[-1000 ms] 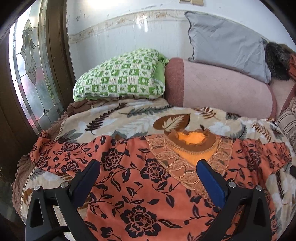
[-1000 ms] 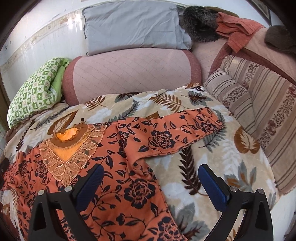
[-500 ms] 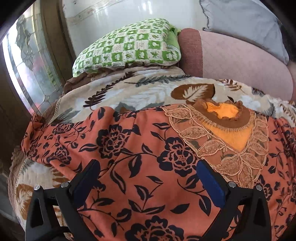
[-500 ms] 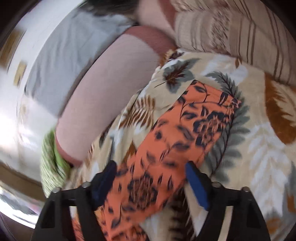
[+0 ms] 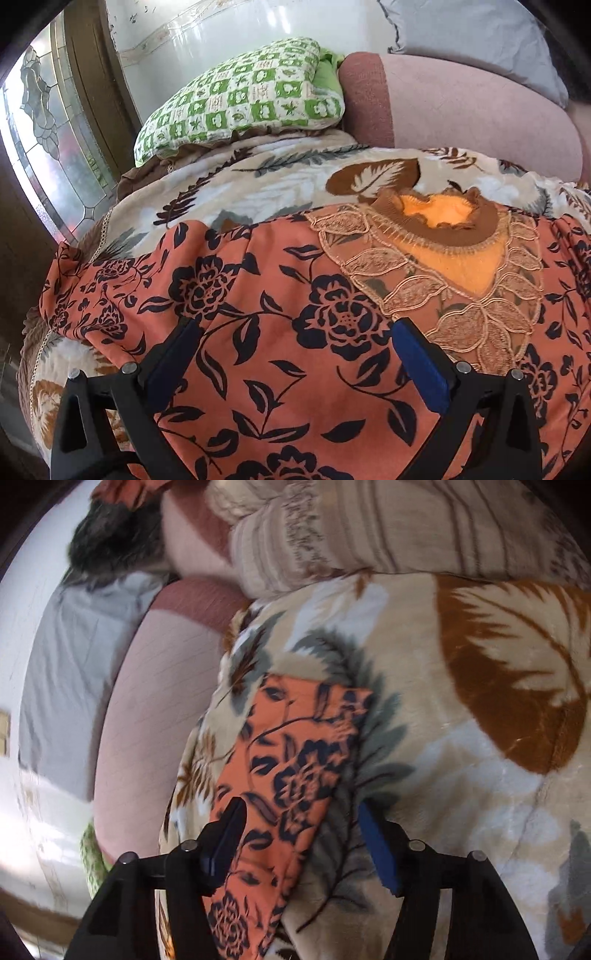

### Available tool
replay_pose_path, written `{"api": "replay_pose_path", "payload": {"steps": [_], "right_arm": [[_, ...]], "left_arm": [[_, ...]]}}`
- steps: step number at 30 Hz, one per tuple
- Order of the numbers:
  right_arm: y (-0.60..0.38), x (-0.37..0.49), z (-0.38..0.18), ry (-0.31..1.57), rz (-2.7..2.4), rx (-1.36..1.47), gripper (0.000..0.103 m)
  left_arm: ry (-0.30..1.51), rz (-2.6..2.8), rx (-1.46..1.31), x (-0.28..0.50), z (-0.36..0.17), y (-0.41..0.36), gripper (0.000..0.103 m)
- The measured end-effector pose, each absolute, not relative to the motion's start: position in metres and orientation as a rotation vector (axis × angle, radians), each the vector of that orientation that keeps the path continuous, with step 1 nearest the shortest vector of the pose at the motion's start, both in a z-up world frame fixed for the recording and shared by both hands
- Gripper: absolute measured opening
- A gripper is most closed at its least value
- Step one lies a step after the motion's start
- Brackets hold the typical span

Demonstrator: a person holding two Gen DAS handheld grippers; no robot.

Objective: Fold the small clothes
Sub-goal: 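Grasp the sleeve cuff with the right gripper and lift it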

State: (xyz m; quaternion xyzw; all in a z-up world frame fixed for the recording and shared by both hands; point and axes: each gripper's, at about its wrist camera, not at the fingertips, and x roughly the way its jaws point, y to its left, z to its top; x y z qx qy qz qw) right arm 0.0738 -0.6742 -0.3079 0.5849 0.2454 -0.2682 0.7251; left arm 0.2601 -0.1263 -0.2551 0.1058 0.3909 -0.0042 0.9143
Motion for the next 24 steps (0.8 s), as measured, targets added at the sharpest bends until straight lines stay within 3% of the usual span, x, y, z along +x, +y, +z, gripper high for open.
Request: {"api": "replay_pose_path", "payload": {"steps": [4, 5, 6, 7, 8, 12, 24], "right_arm": [[-0.689, 0.086, -0.318, 0.496, -0.57, 1.278, 0.067], [-0.695, 0.083, -0.321, 0.482, -0.569, 1.278, 0.06], [-0.7, 0.085, -0.322, 0.477, -0.574, 1.269, 0.051], [-0.705, 0.089, -0.324, 0.491, -0.585, 1.253, 0.022], [-0.708, 0.092, -0.325, 0.516, -0.603, 1.239, 0.006], [-0.703, 0.094, -0.313, 0.523, -0.629, 1.208, 0.005], [-0.486, 0.139, -0.136, 0.399, -0.111, 0.877, 0.005]], "left_arm": [[0.809, 0.005, 0.214, 0.263, -0.258, -0.125, 0.103], [0.81, 0.008, 0.213, 0.264, -0.258, -0.124, 0.103], [0.81, 0.01, 0.21, 0.265, -0.258, -0.123, 0.103], [0.81, 0.014, 0.204, 0.267, -0.257, -0.121, 0.103], [0.809, 0.019, 0.195, 0.268, -0.256, -0.119, 0.103], [0.799, 0.056, 0.15, 0.275, -0.249, -0.104, 0.103], [0.712, 0.283, -0.071, 0.288, -0.201, -0.001, 0.103]]}}
